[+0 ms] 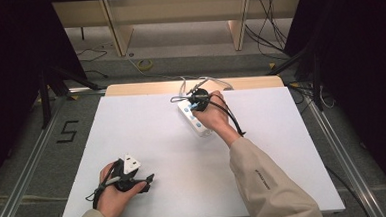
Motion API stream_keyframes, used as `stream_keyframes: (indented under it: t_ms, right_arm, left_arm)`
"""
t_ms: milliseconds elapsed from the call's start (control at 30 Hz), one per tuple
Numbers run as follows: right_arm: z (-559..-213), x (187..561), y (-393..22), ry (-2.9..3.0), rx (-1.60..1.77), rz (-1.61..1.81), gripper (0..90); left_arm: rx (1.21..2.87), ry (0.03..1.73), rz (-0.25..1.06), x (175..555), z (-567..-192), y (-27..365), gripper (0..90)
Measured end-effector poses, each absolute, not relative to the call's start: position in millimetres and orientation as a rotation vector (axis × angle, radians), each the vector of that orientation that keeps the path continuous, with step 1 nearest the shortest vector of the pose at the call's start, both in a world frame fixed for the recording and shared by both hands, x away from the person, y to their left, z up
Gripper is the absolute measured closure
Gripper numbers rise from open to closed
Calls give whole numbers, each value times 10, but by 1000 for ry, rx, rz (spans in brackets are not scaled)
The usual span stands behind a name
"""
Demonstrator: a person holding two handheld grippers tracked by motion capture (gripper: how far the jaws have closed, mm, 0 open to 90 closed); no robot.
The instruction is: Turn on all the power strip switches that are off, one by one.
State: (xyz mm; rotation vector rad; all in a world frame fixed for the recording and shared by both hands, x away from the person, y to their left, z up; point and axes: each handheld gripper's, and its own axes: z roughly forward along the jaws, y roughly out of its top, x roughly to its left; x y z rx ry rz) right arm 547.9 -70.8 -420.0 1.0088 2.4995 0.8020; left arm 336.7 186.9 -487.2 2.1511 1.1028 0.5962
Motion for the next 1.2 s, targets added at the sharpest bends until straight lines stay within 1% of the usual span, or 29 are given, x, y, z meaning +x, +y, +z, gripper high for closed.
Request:
stream_keyframes:
  t_ms: [1200]
  right_arm:
    - [-4316,5682,-544,2487,1032,790,900]
  left_arm:
    - [2150,1107,593,3358,-4879,1881,230]
